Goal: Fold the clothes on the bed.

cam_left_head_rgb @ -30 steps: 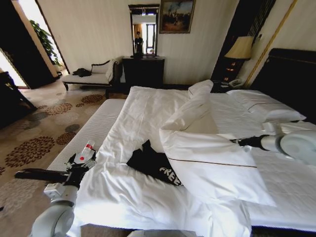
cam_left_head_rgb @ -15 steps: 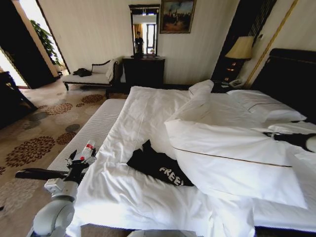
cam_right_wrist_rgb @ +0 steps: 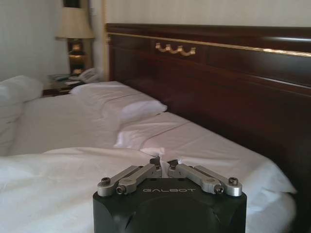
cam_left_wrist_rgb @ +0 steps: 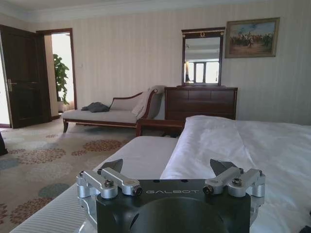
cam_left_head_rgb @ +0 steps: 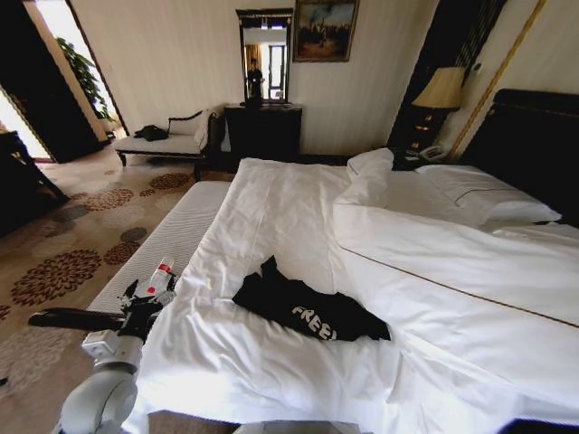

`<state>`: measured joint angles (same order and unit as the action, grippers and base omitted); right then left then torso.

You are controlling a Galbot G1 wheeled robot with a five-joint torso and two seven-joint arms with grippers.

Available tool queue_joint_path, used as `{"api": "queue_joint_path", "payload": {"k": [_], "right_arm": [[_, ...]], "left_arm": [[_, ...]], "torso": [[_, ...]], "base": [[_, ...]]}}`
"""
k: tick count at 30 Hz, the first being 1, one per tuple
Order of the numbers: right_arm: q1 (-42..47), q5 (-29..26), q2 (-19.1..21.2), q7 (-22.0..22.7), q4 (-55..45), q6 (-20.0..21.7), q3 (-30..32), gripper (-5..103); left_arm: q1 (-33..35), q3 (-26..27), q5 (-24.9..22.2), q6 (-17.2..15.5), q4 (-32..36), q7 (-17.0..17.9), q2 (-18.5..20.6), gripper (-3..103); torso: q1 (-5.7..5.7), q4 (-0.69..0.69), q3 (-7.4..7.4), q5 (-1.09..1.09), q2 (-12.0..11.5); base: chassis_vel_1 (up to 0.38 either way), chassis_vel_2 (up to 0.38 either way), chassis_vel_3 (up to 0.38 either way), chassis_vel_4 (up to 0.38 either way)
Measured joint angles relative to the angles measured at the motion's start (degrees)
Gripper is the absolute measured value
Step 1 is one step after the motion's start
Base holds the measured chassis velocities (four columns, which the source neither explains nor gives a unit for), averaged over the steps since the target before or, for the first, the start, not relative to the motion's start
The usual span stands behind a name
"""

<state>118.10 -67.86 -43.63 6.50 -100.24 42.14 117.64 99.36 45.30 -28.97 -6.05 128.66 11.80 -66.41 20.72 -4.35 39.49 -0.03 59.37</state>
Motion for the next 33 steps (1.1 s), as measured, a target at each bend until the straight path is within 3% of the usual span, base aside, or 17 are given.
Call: {"api": "queue_joint_path", "payload": {"k": [9, 17, 23, 28, 33], "right_arm": [[-0.39, 4.95, -6.19, -1.49, 8.26, 0.00, 5.09, 0], [-1.00, 8.85, -11.79, -2.05, 11.47, -0.30, 4.57, 0], [-1.75, 11.69, -13.49, -1.63, 17.64, -3.00, 4.18, 0], [-1.80, 18.03, -17.53, -3.19, 19.84, -8.47, 1.66, 0], [-2.28, 19.92, -20.61, -3.27, 20.91, -10.23, -0.29, 0]], "left_arm": [[1.55, -1.16, 1.54, 0.05, 0.63, 0.11, 0.17, 100], [2.22, -1.08, 1.90, 0.04, 0.24, 0.13, -0.52, 100], [2.21, -1.57, 2.64, 0.02, 0.04, 0.46, -1.23, 100], [2.13, -1.94, 2.74, 0.00, -0.62, 0.59, -1.35, 100], [2.31, -2.39, 3.09, -0.01, -0.94, 0.67, -1.55, 100]], "torso": [[0.00, -0.01, -0.01, 0.01, 0.01], [-0.01, 0.01, 0.00, 0.00, 0.00], [-0.01, 0.03, 0.00, 0.01, 0.00], [0.00, 0.03, 0.00, 0.00, 0.00], [0.00, 0.04, 0.00, 0.02, 0.00]], "base": [[0.000, 0.000, 0.000, 0.000], [0.000, 0.000, 0.000, 0.000], [0.000, 0.000, 0.000, 0.000], [0.000, 0.000, 0.000, 0.000], [0.000, 0.000, 0.000, 0.000]]}}
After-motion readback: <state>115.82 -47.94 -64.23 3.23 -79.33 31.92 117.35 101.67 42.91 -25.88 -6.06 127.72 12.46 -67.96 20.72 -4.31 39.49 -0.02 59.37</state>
